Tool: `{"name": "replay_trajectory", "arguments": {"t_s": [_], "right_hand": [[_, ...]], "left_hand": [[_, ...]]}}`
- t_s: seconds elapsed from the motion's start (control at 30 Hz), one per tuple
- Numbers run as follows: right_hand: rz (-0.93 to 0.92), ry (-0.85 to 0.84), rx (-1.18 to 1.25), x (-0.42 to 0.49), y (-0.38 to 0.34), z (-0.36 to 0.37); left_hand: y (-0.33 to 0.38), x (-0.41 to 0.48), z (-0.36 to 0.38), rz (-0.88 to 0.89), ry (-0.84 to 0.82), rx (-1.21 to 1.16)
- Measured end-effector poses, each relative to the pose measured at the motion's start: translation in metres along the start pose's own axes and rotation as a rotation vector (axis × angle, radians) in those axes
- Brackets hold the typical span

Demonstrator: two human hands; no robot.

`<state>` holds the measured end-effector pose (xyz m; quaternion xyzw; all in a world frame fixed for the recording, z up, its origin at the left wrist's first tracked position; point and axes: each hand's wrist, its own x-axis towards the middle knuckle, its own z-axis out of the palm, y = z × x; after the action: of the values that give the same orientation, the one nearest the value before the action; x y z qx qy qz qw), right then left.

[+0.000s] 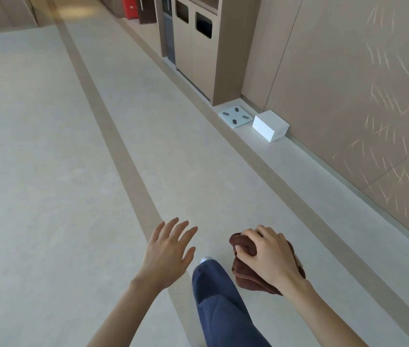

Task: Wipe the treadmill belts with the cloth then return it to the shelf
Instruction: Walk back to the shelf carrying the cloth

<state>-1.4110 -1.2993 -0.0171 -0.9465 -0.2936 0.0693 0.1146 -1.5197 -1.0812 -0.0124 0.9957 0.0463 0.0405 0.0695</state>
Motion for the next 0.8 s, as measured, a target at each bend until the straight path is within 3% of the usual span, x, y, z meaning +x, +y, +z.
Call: {"name": "replay_trajectory", "arguments": {"t_s": [0.23, 0.43, 0.8], "right_hand": [[-0.047, -0.042, 0.003, 0.16, -0.001, -0.014], [-0.096, 0.025, 0.064, 0.291, -0.005, -0.049], [-0.081, -0.056, 0.069, 0.443, -0.017, -0.027]], "left_hand": [[-0.066, 0.123, -0.012, -0.004, 0.032, 0.039], [-0.107, 0.231, -0.022, -0.032, -0.002, 0.002], [-0.21, 0.358, 0.003, -0.052, -0.028, -0.073]]}}
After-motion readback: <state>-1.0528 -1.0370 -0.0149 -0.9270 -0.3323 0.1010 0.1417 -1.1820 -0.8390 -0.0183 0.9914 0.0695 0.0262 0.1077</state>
